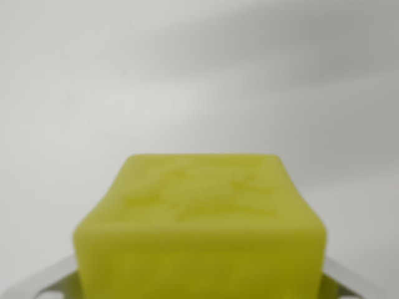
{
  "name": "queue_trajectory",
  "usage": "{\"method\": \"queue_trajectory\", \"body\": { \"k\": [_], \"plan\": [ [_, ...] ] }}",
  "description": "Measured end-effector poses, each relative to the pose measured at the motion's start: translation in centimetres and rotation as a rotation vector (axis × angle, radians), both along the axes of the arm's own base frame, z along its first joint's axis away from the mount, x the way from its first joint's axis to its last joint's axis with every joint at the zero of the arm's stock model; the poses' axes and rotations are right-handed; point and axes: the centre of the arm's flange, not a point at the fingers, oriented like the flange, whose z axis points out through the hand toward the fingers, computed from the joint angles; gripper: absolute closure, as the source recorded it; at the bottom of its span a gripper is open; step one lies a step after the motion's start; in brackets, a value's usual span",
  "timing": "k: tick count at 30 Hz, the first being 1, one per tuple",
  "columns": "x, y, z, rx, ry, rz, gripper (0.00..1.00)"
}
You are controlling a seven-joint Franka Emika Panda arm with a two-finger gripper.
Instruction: Pick yellow cube
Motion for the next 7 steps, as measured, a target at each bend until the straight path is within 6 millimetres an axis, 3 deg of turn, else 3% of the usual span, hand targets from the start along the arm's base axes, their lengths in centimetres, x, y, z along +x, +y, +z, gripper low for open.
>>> {"method": "queue_trajectory", "body": {
  "k": [7],
  "plan": [
    [0.00,0.00,0.12,0.000,0.000,0.000,1.00]
  ]
}}
